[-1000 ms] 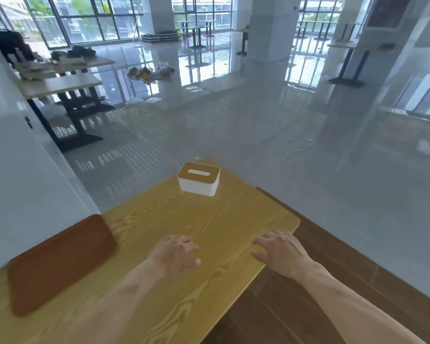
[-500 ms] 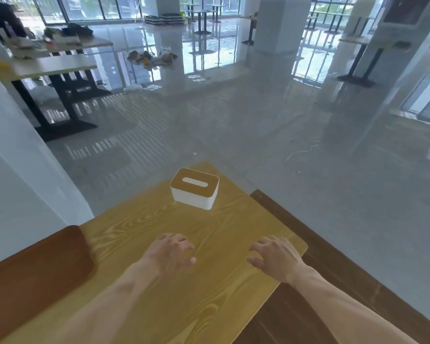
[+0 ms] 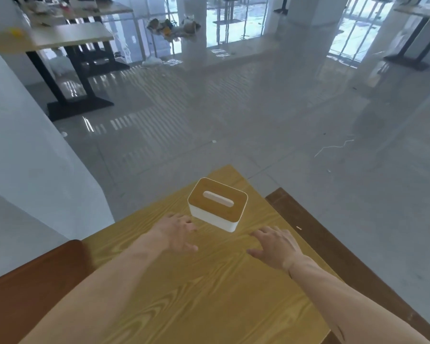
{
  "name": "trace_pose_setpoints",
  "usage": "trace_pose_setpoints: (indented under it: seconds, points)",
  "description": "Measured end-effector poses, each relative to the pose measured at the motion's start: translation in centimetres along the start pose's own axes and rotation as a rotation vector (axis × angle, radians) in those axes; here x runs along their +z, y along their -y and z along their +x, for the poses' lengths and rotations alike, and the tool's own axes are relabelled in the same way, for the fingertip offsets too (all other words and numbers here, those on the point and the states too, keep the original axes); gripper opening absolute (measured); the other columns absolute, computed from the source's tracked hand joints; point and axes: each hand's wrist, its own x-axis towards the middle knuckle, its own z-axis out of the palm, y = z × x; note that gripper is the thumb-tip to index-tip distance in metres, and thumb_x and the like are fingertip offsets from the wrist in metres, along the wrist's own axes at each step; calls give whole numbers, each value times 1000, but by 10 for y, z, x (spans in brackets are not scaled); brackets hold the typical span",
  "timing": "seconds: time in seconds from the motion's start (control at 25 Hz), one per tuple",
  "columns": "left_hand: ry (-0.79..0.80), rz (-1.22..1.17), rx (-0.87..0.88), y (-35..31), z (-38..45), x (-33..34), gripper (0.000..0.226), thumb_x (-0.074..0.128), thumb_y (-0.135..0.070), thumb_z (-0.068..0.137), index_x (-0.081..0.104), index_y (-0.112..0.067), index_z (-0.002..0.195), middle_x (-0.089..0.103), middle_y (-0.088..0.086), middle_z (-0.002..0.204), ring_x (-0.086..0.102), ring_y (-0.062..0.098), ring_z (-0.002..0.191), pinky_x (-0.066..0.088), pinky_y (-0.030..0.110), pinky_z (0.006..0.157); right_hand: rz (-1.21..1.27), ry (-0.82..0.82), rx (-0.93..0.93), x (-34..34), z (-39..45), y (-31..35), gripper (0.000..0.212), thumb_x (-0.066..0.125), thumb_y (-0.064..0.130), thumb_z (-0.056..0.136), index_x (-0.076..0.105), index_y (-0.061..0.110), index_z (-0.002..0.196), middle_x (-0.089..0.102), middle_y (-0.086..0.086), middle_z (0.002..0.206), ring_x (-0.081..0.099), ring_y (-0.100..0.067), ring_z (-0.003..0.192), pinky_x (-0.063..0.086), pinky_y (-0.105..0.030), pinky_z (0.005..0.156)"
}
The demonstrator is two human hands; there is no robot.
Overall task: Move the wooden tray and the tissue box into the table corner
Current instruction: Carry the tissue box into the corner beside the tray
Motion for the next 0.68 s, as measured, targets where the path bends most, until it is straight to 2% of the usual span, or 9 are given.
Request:
trace_pose_setpoints:
  seconds: [0.08,0.16,0.28,0.36,0.48,0.68]
  points:
    - [-37,-6,28,13,22,-13,80,55,-68,83,33,-32,151,36,1,157,29,25,145,19,47,120,19,-1,13,-9,28,0,70,53,65,89,34,34,148,43,3,151,38,-24,138,34,-47,109]
    - [-87,13,45,26,47,-27,90,61,-71,77,26,-36,153,27,-2,162,23,23,148,18,47,120,44,12,37,-17,56,0,88,56,70,84,19,33,154,27,0,161,21,-25,147,26,-51,115]
    - [-50,79,16,39,85,-42,110,68,-73,70,3,-45,154,-4,-8,167,-1,19,153,7,50,123,48,61,53,-25,92,4,114,57,80,74,-5,32,156,-8,0,167,-6,-29,152,12,-56,119]
    - [17,123,-6,42,106,-45,124,73,-74,64,-10,-47,152,-20,-10,165,-13,19,152,1,54,123,40,99,51,-23,113,8,125,59,84,69,-17,33,153,-24,0,164,-15,-31,150,9,-59,119]
    - [52,171,-1,41,130,-45,137,78,-73,58,-20,-46,150,-28,-7,162,-19,21,151,-1,57,122,59,138,38,-15,136,13,131,63,83,65,-24,33,150,-31,-1,161,-20,-32,149,5,-62,117]
    - [51,188,22,36,153,-38,140,82,-68,58,-22,-45,149,-29,-7,162,-17,21,152,0,57,121,72,186,17,2,156,14,136,70,78,64,-24,31,150,-30,-2,161,-21,-30,149,3,-63,118]
